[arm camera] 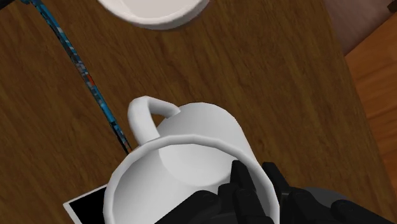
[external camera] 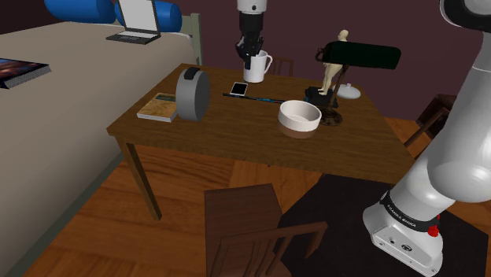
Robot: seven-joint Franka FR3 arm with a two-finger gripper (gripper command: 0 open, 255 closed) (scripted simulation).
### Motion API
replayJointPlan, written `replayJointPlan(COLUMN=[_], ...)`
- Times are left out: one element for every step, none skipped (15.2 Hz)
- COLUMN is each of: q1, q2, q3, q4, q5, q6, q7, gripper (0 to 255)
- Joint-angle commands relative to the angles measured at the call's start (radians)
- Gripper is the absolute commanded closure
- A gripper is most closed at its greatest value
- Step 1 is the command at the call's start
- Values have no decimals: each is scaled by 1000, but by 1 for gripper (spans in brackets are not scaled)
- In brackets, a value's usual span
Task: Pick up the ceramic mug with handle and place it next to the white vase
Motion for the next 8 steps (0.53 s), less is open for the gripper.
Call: replayJointPlan(q1=[-26, -38, -50, -62, -74, -85, -97, -108], q2=[-57, -81, -104, -127, -148, -168, -187, -206], q3=[-13, -21, -29, -38, -47, -56, -66, -76], q4=[-82, -114, -144, -173, -200, -226, -250, -273], q5=[9, 12, 16, 18, 21, 23, 24, 26], q6=[28, 38, 47, 55, 62, 69, 76, 81], q7=[-37, -57, -77, -98, -119, -139, -160, -182], gripper=[255, 255, 255, 255, 255, 255, 255, 255])
